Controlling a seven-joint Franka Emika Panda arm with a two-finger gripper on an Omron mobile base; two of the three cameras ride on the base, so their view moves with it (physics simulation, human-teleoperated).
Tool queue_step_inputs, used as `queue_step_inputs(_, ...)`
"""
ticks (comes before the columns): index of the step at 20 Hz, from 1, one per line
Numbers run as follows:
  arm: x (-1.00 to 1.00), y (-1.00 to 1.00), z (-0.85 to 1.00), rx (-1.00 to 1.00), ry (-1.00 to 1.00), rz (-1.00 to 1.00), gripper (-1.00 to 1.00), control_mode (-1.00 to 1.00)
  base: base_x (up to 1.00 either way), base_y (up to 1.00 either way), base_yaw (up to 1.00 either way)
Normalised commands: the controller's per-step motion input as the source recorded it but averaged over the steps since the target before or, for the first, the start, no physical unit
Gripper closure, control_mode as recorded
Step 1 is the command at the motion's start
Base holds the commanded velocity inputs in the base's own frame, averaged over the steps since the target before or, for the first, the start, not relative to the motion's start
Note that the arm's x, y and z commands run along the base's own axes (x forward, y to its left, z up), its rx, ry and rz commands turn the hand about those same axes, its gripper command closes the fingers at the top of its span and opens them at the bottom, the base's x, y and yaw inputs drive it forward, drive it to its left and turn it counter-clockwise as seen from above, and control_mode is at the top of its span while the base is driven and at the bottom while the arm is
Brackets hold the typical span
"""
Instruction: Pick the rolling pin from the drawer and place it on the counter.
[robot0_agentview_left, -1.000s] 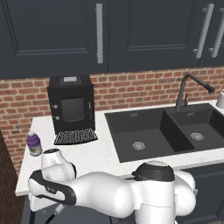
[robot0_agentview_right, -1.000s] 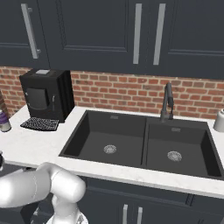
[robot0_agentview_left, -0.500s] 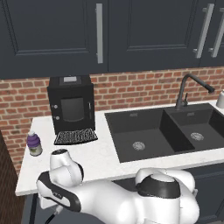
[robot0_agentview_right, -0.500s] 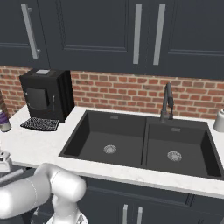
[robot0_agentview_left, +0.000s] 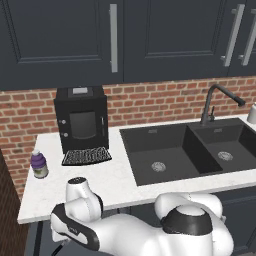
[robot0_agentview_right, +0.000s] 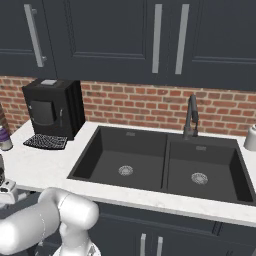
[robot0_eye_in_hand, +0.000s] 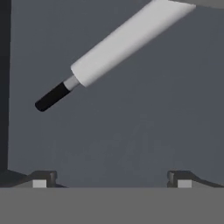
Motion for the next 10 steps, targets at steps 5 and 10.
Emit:
queue_step_inputs(5, 0.0, 0.0, -0.06, 0.0, 0.0, -0.05, -1.0, -1.0, 0.0, 0.0, 0.0)
queue_step_inputs(10, -0.04, 0.0, -0.08, 0.0, 0.0, -0.03, -1.0, -1.0, 0.0, 0.0, 0.0)
